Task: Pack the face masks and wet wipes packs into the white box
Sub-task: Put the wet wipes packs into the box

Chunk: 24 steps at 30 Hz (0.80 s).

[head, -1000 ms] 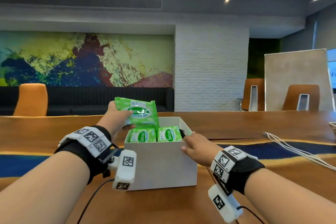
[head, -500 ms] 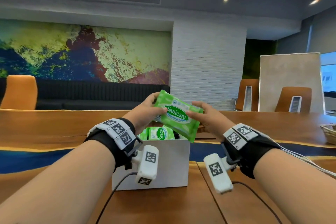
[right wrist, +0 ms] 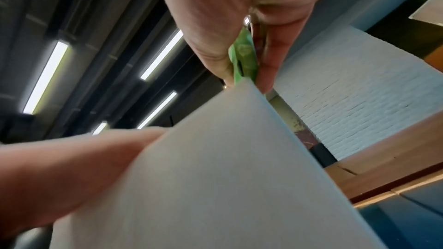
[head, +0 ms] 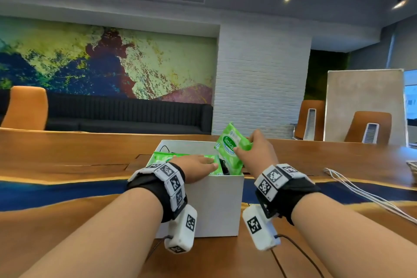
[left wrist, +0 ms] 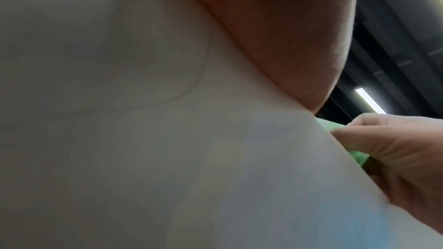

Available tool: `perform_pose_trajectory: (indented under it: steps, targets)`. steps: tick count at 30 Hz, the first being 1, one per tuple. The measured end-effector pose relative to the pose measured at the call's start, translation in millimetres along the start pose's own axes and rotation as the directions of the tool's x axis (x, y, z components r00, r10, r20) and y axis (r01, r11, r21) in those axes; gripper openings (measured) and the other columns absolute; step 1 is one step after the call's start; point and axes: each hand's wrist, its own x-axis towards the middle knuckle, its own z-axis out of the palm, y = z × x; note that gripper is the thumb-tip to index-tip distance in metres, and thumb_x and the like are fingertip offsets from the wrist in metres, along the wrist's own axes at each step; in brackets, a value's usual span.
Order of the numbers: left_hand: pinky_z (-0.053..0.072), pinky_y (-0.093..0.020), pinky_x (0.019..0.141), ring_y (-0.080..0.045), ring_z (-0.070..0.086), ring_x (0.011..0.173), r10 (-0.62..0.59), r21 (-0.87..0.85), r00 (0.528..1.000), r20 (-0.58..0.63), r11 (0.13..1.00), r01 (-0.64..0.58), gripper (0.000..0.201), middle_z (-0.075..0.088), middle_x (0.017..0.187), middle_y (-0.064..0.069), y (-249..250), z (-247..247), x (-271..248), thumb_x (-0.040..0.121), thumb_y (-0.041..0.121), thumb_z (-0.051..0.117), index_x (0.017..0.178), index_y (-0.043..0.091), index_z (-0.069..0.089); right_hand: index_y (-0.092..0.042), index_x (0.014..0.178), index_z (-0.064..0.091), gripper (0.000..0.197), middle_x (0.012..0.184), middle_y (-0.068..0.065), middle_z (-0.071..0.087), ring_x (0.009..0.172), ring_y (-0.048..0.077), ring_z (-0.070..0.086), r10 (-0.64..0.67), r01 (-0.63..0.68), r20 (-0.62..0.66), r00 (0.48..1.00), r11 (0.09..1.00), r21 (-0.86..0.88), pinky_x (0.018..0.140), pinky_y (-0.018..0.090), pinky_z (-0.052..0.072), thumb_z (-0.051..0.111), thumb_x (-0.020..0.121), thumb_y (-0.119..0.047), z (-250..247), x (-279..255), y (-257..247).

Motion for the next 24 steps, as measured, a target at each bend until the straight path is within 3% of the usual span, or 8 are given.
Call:
perform_pose_trajectory:
  steps: [5, 8, 12, 15, 18, 21, 24]
  targets:
    - [0.016, -0.045, 0.117, -0.02, 0.028, 0.142, 0.003, -0.01, 0.997, -0.071, 1.0, -0.004, 0.051, 0.029, 0.155, 0.008, -4.6, 5.6, 2.3, 0.095, 0.057, 0.032, 0.143, 0.041, 0.037, -0.017, 0.093, 0.038, 0.026, 0.099, 0.005, 0.055, 0.094, 0.028, 0.058, -0.058, 0.074, 0.088, 0.994, 0.977, -0.199, 0.071, 0.034, 0.043, 0.06, 0.081, -0.024, 13.4, -5.7, -8.3]
    - [0.018, -0.046, 0.117, -0.022, 0.03, 0.141, -0.001, -0.026, 0.997, -0.08, 1.0, -0.001, 0.049, 0.033, 0.154, 0.007, -5.1, 5.7, 1.7, 0.095, 0.054, 0.036, 0.142, 0.041, 0.038, -0.019, 0.095, 0.032, 0.029, 0.102, 0.006, 0.059, 0.098, 0.032, 0.058, -0.107, 0.139, 0.112, 0.988, 0.931, -0.338, 0.074, 0.036, 0.043, 0.056, 0.081, -0.026, 18.5, -14.1, -13.1]
    - [0.022, -0.047, 0.115, -0.024, 0.034, 0.138, -0.006, -0.021, 0.997, -0.078, 1.0, 0.004, 0.048, 0.035, 0.152, 0.003, -2.9, 3.2, -1.2, 0.095, 0.047, 0.037, 0.142, 0.04, 0.039, -0.02, 0.109, 0.033, 0.036, 0.09, 0.004, 0.058, 0.092, 0.031, 0.061, -0.044, 0.098, 0.152, 0.987, 0.926, -0.364, 0.071, 0.034, 0.043, 0.054, 0.08, -0.025, 20.5, -15.8, -15.9]
    - [0.026, -0.045, 0.113, -0.025, 0.037, 0.135, -0.007, -0.025, 0.997, -0.083, 1.0, 0.004, 0.048, 0.038, 0.15, 0.001, -2.3, 2.7, -2.7, 0.094, 0.046, 0.038, 0.141, 0.04, 0.04, -0.026, 0.115, 0.037, 0.04, 0.104, 0.004, 0.061, 0.102, 0.031, 0.056, -0.01, 0.103, 0.208, 0.978, 0.892, -0.441, 0.077, 0.036, 0.042, 0.055, 0.079, -0.031, 19.3, -14.4, -16.3]
    - [0.027, -0.043, 0.113, -0.024, 0.037, 0.135, -0.003, -0.032, 0.996, -0.086, 0.999, 0.0, 0.049, 0.038, 0.15, 0.001, -2.7, 3.0, -2.7, 0.093, 0.046, 0.039, 0.142, 0.041, 0.038, -0.025, 0.119, 0.045, 0.041, 0.121, 0.006, 0.047, 0.115, 0.029, 0.041, -0.013, 0.143, 0.238, 0.971, 0.831, -0.537, 0.088, 0.04, 0.039, 0.052, 0.082, -0.042, 14.7, -14.4, -15.4]
    - [0.029, -0.041, 0.112, -0.024, 0.037, 0.136, 0.005, -0.049, 0.996, -0.093, 0.999, -0.01, 0.048, 0.036, 0.151, 0.001, -4.6, 3.7, 0.0, 0.093, 0.046, 0.039, 0.141, 0.046, 0.036, -0.016, 0.117, 0.045, 0.038, 0.124, 0.008, 0.04, 0.12, 0.03, 0.038, -0.041, 0.173, 0.289, 0.956, 0.877, -0.449, 0.095, 0.04, 0.038, 0.049, 0.085, -0.035, 16.1, -16.0, -13.4]
    - [0.028, -0.044, 0.112, -0.025, 0.035, 0.137, 0.016, -0.026, 0.996, -0.086, 0.999, -0.019, 0.048, 0.033, 0.151, 0.0, -4.8, 5.6, 1.8, 0.093, 0.047, 0.037, 0.141, 0.049, 0.034, -0.011, 0.132, 0.039, 0.044, 0.137, 0.011, 0.037, 0.126, 0.03, 0.039, 0.002, 0.052, 0.355, 0.935, 0.989, -0.141, 0.103, 0.035, 0.033, 0.045, 0.088, -0.014, 26.2, -20.1, -8.8]
